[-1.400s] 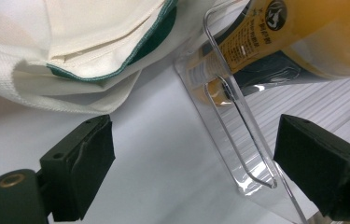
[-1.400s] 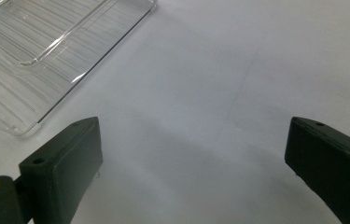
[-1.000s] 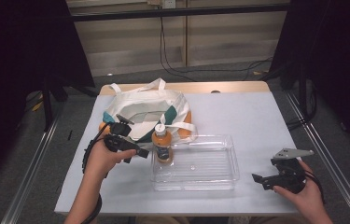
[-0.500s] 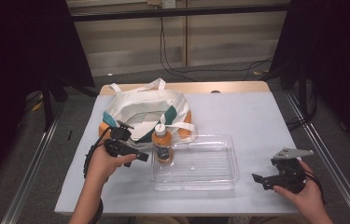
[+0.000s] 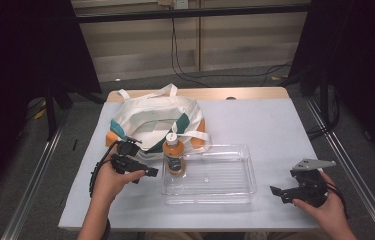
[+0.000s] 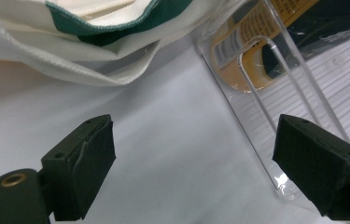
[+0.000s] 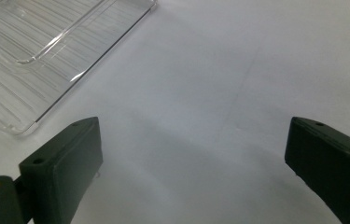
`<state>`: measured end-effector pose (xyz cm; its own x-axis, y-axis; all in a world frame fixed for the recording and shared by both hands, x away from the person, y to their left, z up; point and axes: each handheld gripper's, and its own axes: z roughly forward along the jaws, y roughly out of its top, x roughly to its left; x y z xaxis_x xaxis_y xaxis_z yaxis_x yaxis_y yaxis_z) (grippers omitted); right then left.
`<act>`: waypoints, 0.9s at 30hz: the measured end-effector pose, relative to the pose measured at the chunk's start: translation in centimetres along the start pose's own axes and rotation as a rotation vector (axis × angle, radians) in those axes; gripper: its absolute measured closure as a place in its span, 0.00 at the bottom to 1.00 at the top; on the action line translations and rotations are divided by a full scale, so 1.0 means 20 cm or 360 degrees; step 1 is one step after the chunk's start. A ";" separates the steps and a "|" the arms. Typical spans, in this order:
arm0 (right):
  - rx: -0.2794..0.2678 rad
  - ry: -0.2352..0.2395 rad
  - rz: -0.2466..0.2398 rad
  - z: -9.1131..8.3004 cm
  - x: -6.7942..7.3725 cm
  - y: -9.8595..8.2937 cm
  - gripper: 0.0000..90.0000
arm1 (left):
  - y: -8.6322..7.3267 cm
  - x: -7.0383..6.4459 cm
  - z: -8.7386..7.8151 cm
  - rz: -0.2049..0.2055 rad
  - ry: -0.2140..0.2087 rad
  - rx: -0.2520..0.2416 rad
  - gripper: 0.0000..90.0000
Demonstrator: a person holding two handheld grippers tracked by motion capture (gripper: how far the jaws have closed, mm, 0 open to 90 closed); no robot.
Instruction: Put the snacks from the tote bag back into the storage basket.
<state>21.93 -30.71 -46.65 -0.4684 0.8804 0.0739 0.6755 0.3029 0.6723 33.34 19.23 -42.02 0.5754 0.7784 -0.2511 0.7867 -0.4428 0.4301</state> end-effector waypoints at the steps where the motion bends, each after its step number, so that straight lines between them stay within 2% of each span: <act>1: 0.0000 0.0002 0.0001 0.00 0.00 0.00 0.05 | -0.01 0.00 0.00 0.0008 0.0010 0.0001 0.14; 3: 0.0001 0.0000 -0.0001 0.00 0.00 0.00 0.05 | -0.01 0.00 0.01 -0.0012 0.0003 -0.0026 0.14; 5: -0.0002 0.0001 -0.0004 0.00 0.00 0.00 0.05 | -0.02 0.01 0.01 0.0006 0.0013 -0.0015 0.14; 6: -0.0002 -0.0001 -0.0004 0.00 0.00 0.00 0.05 | -0.03 0.01 0.02 -0.0015 0.0016 -0.0032 0.14; 7: 0.0003 0.0001 0.0004 0.00 0.00 0.00 0.05 | -0.03 0.01 0.02 0.0002 0.0006 -0.0014 0.14; 8: 0.0007 0.0003 0.0007 0.00 0.00 0.00 0.05 | -0.04 0.01 0.03 -0.0023 0.0009 -0.0041 0.14; 9: 0.0008 0.0003 0.0007 0.00 0.00 0.00 0.05 | -0.04 0.02 0.03 0.0021 0.0010 -0.0009 0.14; 10: 0.0006 0.0005 0.0004 0.00 0.00 0.00 0.05 | -0.05 0.01 0.03 -0.0017 0.0006 -0.0032 0.14; 12: 0.0016 0.0002 0.0020 0.00 0.01 0.00 0.05 | -0.05 0.02 0.04 0.0008 0.0011 -0.0018 0.14; 14: 0.0014 0.0005 0.0010 0.00 0.01 0.00 0.05 | -0.06 0.02 0.05 -0.0031 0.0009 -0.0050 0.14; 15: 0.0011 0.0003 0.0006 0.00 0.01 0.00 0.05 | -0.06 0.02 0.04 0.0002 0.0006 -0.0027 0.14; 16: 0.0014 0.0005 0.0008 0.00 0.01 0.00 0.05 | -0.06 0.02 0.05 -0.0028 0.0002 -0.0057 0.14; 17: 0.0014 0.0001 0.0007 0.00 0.01 0.00 0.05 | -0.06 0.03 0.05 0.0003 0.0000 -0.0038 0.14; 23: 0.0014 0.0002 0.0009 0.00 0.01 0.00 0.05 | -0.08 0.03 0.06 -0.0024 0.0001 -0.0061 0.14; 25: 0.0014 0.0004 0.0007 0.00 0.01 0.00 0.05 | -0.08 0.05 0.06 0.0018 0.0000 -0.0031 0.14; 27: 0.0015 0.0003 0.0009 0.00 0.01 0.00 0.05 | -0.09 0.04 0.07 -0.0013 -0.0001 -0.0057 0.14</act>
<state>21.89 -30.54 -46.63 -0.4659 0.8813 0.0792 0.6831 0.3014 0.6652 32.69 20.03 -44.18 0.5690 0.7817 -0.2553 0.7829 -0.4200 0.4589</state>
